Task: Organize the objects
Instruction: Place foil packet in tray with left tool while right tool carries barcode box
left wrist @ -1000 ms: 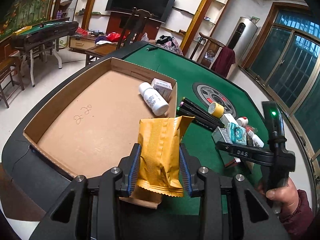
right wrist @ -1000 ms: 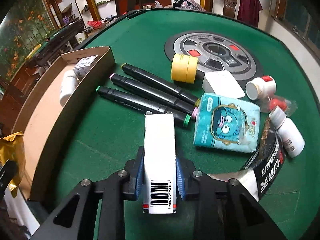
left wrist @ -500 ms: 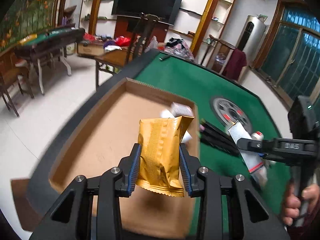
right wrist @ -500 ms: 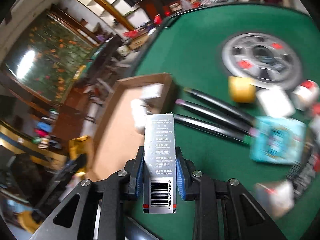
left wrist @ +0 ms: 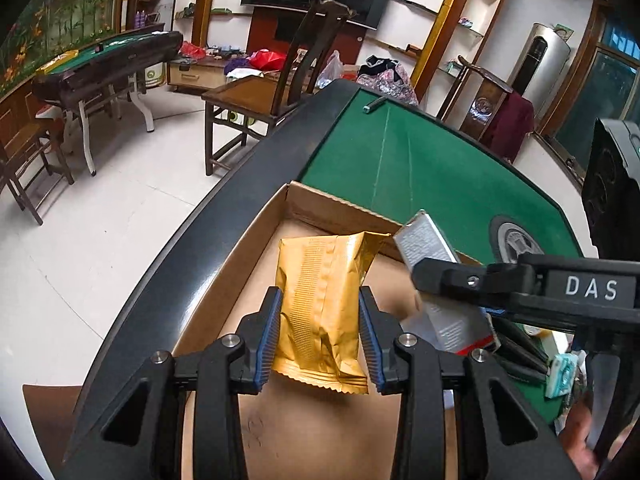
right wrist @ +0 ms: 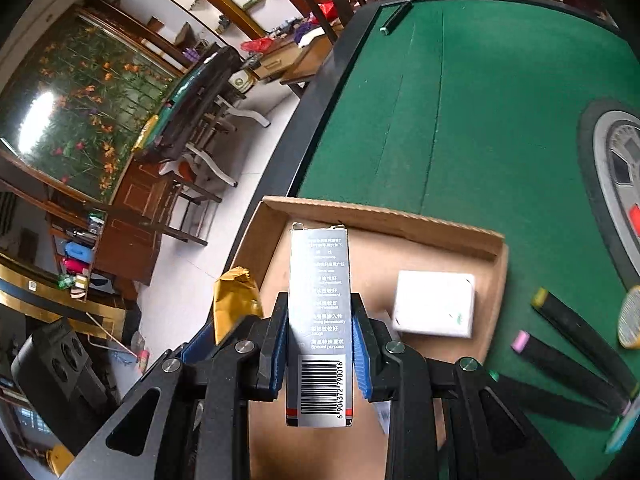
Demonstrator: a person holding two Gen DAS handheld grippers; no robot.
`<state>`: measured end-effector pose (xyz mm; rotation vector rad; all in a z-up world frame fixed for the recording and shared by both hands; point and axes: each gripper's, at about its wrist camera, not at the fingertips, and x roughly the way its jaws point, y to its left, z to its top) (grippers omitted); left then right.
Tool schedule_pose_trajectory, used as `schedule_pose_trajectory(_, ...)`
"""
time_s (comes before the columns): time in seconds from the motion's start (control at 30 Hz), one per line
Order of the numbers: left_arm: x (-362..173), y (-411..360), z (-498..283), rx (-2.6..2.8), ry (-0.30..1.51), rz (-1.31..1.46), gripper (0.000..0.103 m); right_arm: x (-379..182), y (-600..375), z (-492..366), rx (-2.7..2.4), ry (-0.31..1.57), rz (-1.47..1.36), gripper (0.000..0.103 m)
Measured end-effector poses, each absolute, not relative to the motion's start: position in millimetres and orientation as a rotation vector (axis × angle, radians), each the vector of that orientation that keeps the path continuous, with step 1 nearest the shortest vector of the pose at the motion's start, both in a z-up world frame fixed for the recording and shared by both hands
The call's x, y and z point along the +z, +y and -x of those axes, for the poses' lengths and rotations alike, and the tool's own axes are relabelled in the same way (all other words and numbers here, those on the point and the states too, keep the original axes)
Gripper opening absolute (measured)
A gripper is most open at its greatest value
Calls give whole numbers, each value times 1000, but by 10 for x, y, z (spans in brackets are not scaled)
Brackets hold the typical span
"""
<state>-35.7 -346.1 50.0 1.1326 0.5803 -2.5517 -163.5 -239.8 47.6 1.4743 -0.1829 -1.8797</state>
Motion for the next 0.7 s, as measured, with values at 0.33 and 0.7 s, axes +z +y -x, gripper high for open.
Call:
schedule_pose_trajectory(0.33, 496, -3553, 118, -2512, 720, -1008, 73, 491, -2325, 1657, -1913, -158, -1438, 74)
schedule_pose_trajectory(0.7, 441, -2962, -44, -2497, 581, -1045, 81, 745, -806, 1392, -2121, -211, -1322, 91)
